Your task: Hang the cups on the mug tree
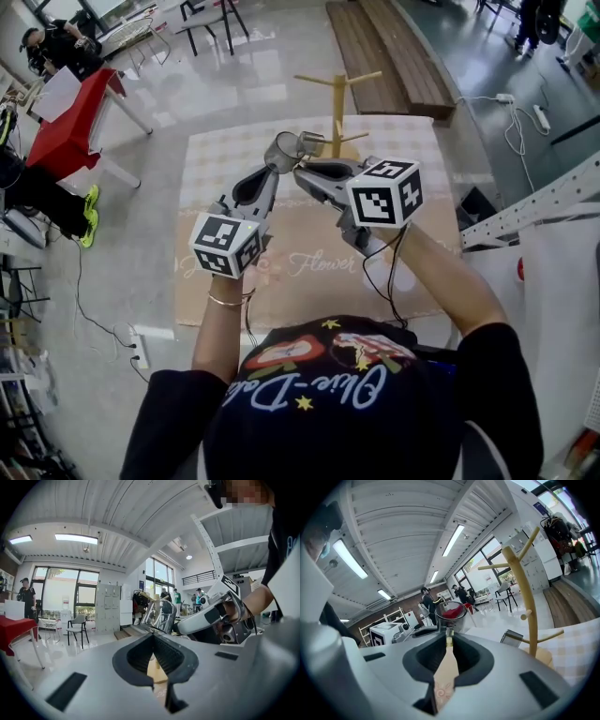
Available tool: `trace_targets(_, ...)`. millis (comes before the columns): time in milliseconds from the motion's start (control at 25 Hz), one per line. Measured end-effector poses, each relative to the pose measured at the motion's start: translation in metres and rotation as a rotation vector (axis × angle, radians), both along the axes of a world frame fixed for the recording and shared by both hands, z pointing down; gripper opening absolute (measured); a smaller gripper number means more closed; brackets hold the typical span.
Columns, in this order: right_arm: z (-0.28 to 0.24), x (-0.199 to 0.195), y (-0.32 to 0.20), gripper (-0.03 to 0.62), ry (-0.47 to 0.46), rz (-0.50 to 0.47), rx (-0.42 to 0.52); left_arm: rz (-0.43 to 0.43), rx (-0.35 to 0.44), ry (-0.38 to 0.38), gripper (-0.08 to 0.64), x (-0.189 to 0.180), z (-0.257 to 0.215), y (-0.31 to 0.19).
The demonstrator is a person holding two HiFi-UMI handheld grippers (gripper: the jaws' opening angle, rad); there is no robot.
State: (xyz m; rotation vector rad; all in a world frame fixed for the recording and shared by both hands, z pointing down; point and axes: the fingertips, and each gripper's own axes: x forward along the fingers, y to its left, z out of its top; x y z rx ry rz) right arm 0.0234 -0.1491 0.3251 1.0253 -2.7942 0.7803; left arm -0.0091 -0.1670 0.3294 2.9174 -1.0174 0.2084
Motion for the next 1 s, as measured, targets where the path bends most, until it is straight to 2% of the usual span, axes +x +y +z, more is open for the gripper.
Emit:
trace_targets(440,-0.008,0.001,-0.007,0.049,-0.062,0.018,-0.008,-0.008,0.04,-0.018,0.009,0.002,-0.011,-0.007)
trace_targets(1000,-0.016,0.003,-0.015,0.049,-0.143,0.023,-0.033,-0.02,0.036,-0.029,0.009,0.004,-0.02,-0.016)
